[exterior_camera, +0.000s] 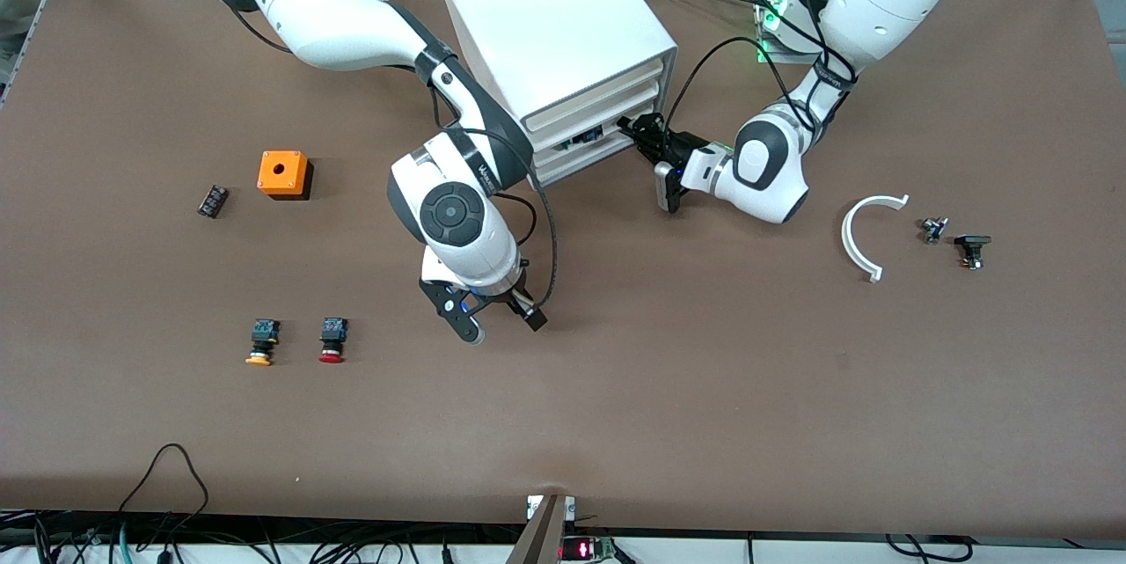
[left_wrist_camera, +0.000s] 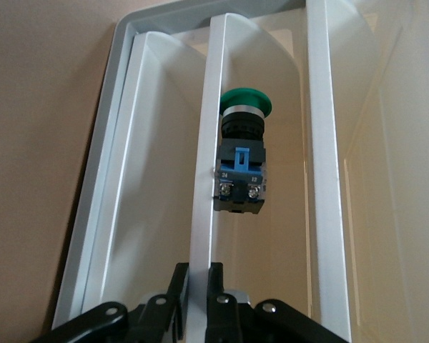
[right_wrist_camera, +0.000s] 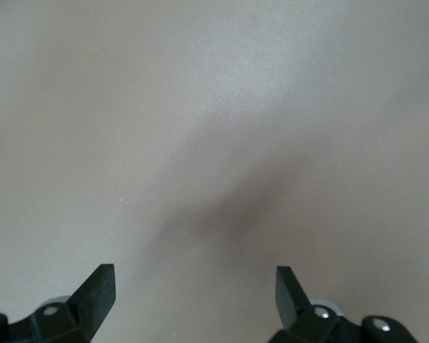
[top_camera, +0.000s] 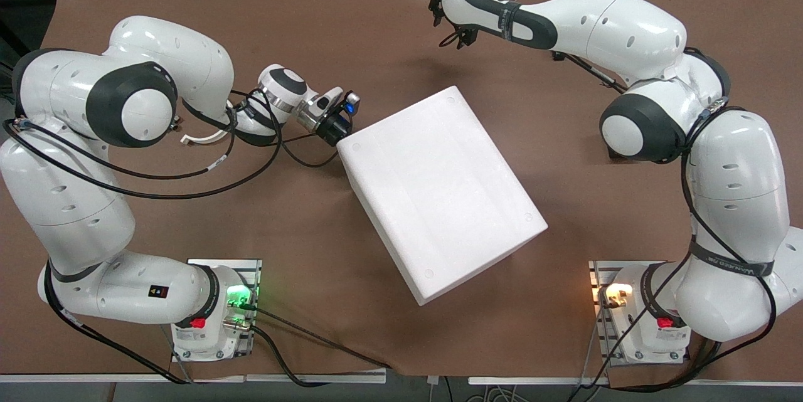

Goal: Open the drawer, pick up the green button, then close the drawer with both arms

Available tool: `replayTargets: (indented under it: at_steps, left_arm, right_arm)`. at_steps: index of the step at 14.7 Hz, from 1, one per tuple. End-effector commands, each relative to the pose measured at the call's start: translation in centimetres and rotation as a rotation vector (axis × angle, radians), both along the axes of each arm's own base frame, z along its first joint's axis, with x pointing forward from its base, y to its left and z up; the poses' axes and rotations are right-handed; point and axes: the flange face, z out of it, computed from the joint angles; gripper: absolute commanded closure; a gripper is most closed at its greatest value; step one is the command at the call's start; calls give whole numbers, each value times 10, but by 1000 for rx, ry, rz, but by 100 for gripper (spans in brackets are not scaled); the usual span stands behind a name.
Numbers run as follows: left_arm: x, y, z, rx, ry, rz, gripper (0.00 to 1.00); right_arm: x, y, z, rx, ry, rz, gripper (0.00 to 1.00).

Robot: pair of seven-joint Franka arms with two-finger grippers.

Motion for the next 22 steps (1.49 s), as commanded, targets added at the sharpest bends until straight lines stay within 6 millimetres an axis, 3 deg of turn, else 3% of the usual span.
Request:
replayTargets:
  at_steps: [1, 3, 4, 9, 14, 18, 19, 20, 22]
  left_arm:
    - [28, 10, 10, 2, -32, 65, 100]
    - [51, 23, 15, 27, -65, 75, 100]
    - [65, 34, 18, 63, -80, 71, 100]
    - [108, 57, 38, 131, -112, 99, 100]
    - [135, 75, 38, 185, -137, 94, 100]
    - [139, 76, 40, 183, -143, 97, 100]
    - [139, 77, 41, 186, -141, 100, 68]
    - [140, 78, 42, 185, -142, 101, 1]
    - [142, 82, 49, 194, -133, 115, 0]
  right_arm:
    - [3, 5, 5, -7, -19, -6, 1]
    - [-4, 15, 8, 2, -13, 2, 1]
    - [-15, 30, 9, -3, -18, 25, 1]
    - [-21, 44, 22, 16, -30, 20, 1]
    - [-45, 78, 34, 44, -41, -36, 1]
    - [-84, 122, 36, 56, -33, -54, 1]
    - [-96, 136, 39, 64, -38, -48, 1]
    - [-109, 149, 38, 65, -42, -36, 1]
    - [-123, 161, 39, 71, -34, -38, 1]
